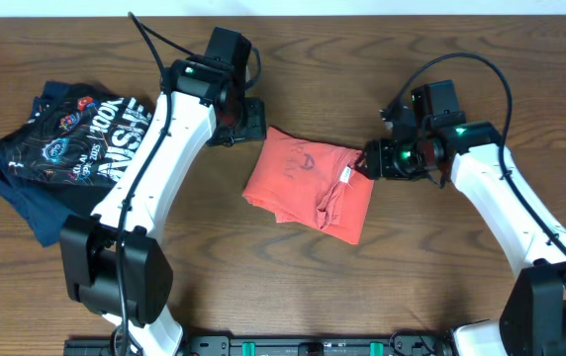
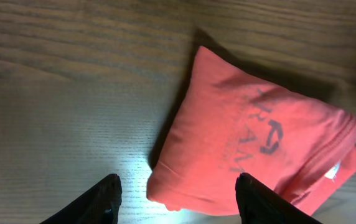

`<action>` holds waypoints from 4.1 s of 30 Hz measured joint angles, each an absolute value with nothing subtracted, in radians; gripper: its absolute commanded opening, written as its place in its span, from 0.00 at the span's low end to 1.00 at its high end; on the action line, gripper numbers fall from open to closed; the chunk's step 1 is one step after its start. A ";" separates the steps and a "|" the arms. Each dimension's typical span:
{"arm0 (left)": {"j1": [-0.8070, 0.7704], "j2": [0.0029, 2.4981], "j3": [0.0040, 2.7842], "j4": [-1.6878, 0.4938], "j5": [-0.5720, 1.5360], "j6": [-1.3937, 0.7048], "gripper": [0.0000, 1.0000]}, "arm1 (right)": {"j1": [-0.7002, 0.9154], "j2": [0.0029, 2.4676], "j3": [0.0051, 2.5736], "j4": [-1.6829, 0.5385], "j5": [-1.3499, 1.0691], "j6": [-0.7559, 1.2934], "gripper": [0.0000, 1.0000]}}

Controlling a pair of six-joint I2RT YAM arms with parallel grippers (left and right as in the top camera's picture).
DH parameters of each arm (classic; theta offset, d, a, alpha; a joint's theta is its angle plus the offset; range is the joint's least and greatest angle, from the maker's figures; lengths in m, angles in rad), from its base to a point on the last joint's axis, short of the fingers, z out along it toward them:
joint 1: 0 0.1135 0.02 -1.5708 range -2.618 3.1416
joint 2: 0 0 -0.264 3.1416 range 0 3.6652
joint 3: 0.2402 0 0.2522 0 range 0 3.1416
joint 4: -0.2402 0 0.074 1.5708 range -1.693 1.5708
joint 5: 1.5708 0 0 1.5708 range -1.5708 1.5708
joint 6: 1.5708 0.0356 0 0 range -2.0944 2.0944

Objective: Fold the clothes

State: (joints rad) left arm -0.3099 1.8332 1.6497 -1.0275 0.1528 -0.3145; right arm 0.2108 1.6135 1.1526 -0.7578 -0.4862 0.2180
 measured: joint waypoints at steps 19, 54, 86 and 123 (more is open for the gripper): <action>-0.306 1.934 1.648 -1.055 0.153 -0.315 0.61 | 0.313 1.699 1.003 -0.548 -0.596 0.287 0.63; -0.316 1.934 1.648 -1.068 0.153 -0.315 0.61 | 0.353 1.625 1.013 -0.808 -0.205 0.445 0.03; -0.527 2.184 1.646 -1.040 0.154 -0.315 0.60 | 0.319 1.750 1.018 -0.841 -0.125 0.463 0.04; -0.638 2.001 1.631 -0.903 0.301 -0.274 0.61 | 0.269 1.756 1.018 -0.743 0.196 0.334 0.06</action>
State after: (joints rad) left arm -0.6376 2.0010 1.6310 -0.9028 0.3008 -0.2745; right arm 0.2691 1.7561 1.0183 -0.7433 0.1963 0.3344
